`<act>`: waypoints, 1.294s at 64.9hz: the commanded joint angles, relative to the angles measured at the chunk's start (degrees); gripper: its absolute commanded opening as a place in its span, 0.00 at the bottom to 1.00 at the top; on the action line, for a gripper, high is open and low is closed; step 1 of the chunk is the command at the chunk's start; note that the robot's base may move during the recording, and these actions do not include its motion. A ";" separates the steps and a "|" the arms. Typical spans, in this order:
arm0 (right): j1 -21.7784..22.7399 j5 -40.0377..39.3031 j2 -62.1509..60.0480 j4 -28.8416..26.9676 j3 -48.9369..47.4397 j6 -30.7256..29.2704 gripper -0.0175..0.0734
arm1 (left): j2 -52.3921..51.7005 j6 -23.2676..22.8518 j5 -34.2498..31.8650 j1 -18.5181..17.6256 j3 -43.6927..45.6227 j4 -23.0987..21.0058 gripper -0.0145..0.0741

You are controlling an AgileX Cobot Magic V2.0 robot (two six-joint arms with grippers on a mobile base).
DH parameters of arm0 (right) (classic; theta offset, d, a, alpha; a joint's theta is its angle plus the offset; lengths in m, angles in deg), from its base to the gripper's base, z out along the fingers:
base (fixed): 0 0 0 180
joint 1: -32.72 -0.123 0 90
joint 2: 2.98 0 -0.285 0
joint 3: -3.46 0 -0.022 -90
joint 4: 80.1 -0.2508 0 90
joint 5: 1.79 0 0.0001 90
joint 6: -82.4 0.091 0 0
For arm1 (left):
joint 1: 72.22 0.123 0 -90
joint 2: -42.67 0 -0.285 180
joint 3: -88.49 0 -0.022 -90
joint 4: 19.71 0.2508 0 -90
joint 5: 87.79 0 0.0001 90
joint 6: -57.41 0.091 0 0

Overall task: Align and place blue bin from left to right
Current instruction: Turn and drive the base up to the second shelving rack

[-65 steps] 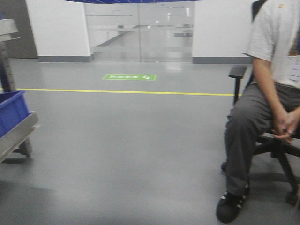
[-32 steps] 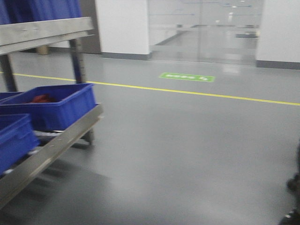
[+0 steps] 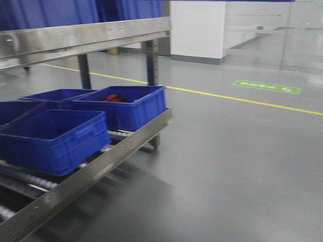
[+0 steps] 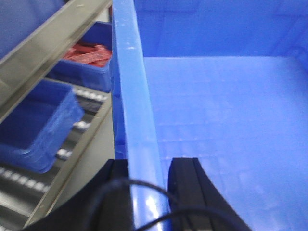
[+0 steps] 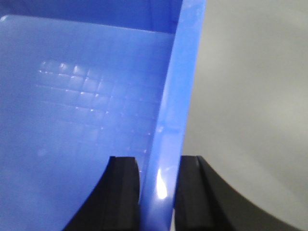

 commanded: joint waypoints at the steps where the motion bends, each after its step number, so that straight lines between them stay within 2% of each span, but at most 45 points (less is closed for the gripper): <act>1: 0.02 -3.96 -0.94 -0.36 -1.05 -1.95 0.12 | -1.50 0.59 -6.44 0.08 0.93 0.26 0.04; 84: 0.02 -3.96 -0.94 -0.36 -1.05 -1.95 0.12 | -1.50 0.59 -6.67 0.08 0.93 0.26 0.04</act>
